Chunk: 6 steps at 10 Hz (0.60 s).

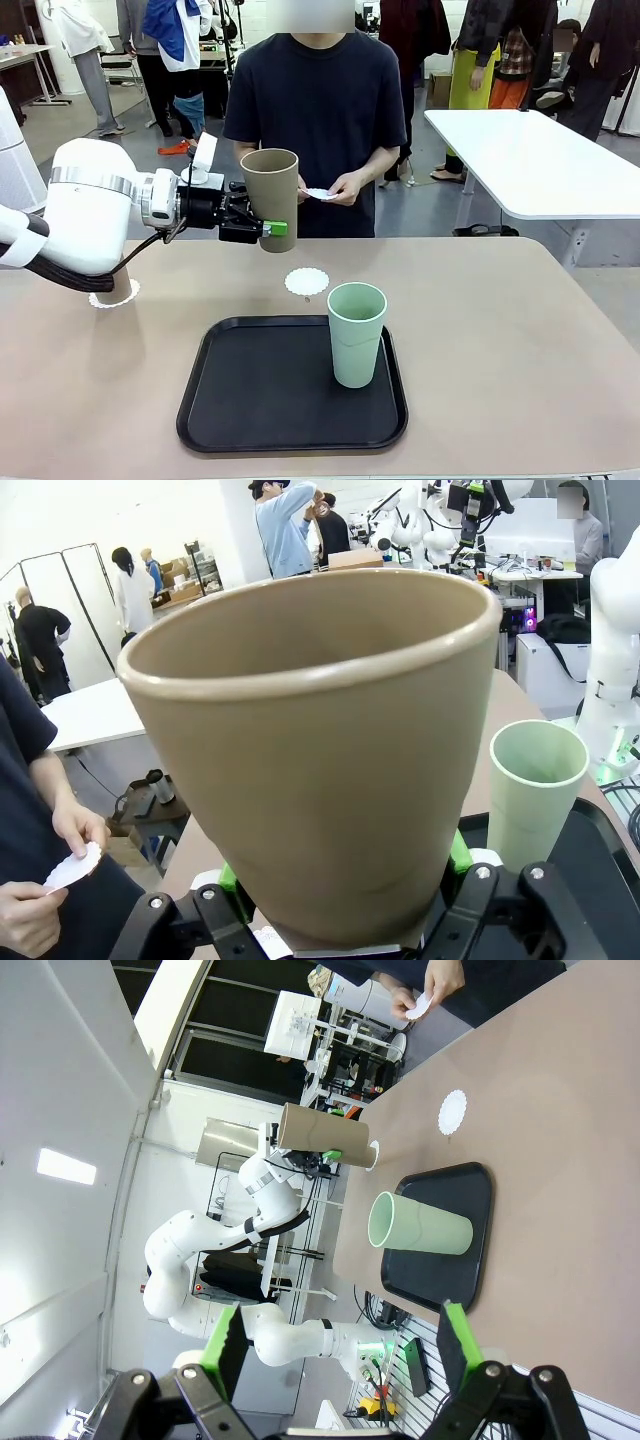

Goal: Place coasters on the table and set cups on them.
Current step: Take one Reusable plastic cup from the Flat Tray and place it on a coaster set by the human.

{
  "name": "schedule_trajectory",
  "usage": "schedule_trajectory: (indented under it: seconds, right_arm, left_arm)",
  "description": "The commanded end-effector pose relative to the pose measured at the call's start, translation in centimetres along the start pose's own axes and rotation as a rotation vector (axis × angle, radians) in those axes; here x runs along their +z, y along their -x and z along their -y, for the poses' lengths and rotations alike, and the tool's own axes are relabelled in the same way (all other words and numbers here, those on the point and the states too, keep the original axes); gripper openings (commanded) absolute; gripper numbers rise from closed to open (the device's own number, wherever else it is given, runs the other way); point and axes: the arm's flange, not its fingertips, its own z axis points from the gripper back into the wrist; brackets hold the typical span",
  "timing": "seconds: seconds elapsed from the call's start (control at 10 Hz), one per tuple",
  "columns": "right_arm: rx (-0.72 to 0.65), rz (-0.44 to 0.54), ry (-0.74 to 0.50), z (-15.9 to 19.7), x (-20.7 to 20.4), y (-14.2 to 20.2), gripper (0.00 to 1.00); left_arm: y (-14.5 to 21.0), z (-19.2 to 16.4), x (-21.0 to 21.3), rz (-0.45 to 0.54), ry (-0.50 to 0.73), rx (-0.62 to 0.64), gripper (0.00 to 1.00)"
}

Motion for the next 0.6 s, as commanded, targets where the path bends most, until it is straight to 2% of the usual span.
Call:
schedule_trajectory:
  seconds: [0.0, 0.5]
  right_arm:
    - [-0.004, 0.014, -0.007, 0.01, -0.19, -0.10, 1.00]
    - [-0.004, 0.014, -0.007, 0.01, -0.19, -0.10, 1.00]
  left_arm:
    - [-0.36, 0.03, 0.06, -0.004, -0.004, -0.005, 0.28]
    - [-0.36, 0.03, 0.06, -0.004, -0.004, -0.005, 0.28]
